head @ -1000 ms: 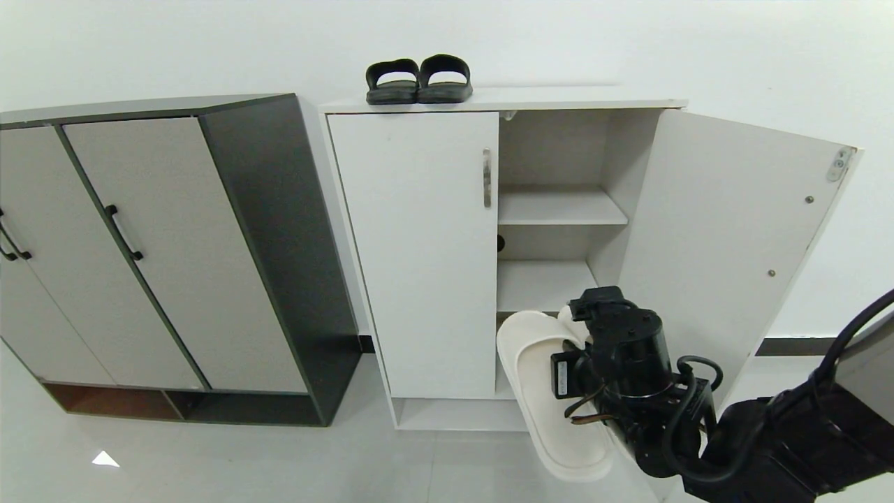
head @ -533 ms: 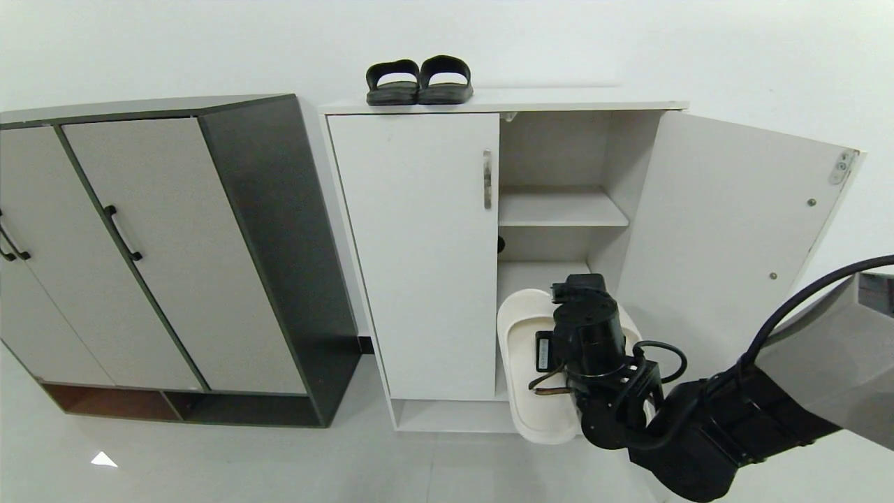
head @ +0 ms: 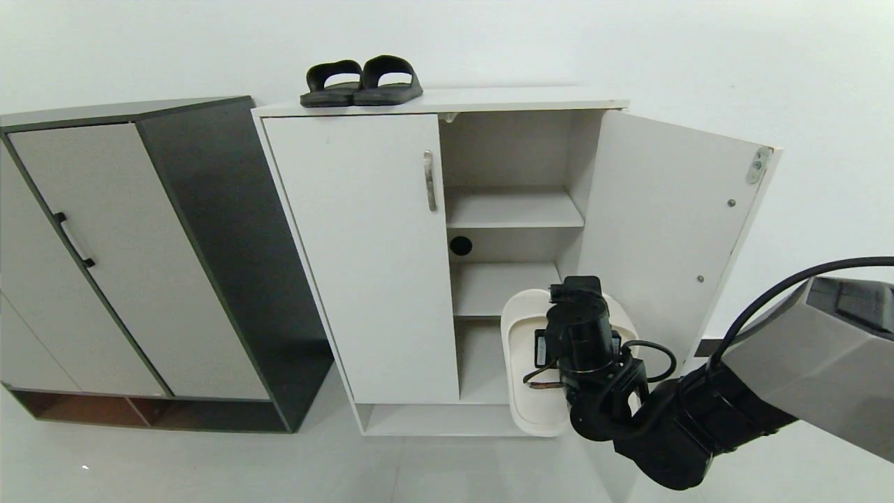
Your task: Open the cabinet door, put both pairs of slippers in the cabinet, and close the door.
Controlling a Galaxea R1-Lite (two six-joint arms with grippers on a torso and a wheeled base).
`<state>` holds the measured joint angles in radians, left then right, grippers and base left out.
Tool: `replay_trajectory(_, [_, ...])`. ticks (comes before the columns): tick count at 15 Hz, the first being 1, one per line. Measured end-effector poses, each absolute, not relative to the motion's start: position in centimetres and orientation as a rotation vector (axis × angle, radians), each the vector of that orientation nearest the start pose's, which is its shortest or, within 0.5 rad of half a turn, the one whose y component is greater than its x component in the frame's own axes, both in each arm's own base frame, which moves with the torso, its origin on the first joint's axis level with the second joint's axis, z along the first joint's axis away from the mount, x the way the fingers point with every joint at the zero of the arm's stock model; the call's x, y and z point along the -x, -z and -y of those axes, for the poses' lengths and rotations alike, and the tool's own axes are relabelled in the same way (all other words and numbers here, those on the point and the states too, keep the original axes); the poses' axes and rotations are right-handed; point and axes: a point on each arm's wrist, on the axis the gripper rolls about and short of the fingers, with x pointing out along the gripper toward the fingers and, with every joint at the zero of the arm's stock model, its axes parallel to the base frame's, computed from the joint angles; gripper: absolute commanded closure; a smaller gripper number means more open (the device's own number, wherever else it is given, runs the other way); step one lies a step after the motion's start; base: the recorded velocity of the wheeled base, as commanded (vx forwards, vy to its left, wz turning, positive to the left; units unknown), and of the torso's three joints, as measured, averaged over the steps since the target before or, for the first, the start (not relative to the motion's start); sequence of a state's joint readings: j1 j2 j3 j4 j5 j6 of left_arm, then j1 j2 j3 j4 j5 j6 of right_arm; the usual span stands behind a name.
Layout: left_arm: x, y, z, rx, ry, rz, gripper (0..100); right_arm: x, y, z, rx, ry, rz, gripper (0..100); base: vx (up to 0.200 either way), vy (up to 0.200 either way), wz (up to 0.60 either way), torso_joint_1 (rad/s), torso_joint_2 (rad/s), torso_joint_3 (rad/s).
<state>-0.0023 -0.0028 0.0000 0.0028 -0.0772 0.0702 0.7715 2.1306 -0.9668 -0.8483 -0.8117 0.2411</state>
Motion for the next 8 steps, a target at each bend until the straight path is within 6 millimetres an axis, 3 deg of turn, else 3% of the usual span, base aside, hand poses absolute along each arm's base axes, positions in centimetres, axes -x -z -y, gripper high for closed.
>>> replay_trajectory(8, [2.3, -7.5, 0.2, -0.054, 0.078, 0.001, 100, -30.2, -8.5, -25.1, -0.004, 0.101, -0.229, 100, 0.0, 0.0, 0.0, 0.0, 0.0, 0.0])
